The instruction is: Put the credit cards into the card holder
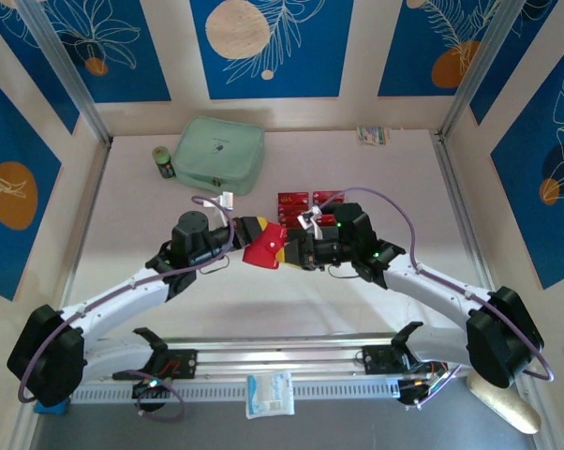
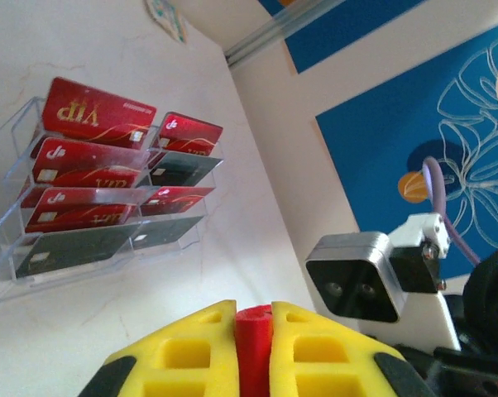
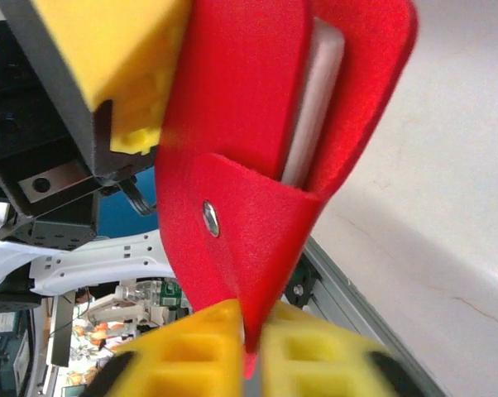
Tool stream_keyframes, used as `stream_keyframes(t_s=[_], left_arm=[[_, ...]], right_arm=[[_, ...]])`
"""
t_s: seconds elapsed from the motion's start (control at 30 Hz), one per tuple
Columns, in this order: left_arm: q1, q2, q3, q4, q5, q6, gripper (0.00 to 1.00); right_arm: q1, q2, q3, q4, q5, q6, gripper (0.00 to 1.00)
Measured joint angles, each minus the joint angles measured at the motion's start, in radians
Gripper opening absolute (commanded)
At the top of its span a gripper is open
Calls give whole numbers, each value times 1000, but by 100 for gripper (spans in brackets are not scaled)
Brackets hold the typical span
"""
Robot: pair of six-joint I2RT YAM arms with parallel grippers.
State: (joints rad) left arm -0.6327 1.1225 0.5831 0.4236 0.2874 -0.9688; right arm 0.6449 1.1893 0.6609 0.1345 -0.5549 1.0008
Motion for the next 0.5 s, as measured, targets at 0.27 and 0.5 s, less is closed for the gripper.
stream_keyframes(t_s=[0.27, 0.5], left_arm=[[0, -36, -9, -44, -51, -2, 0], [0, -79, -49, -87, -158, -30, 0]], right_arm=[[36, -65, 87, -292, 248, -103, 59], [160, -53, 214, -455, 517, -142, 67]])
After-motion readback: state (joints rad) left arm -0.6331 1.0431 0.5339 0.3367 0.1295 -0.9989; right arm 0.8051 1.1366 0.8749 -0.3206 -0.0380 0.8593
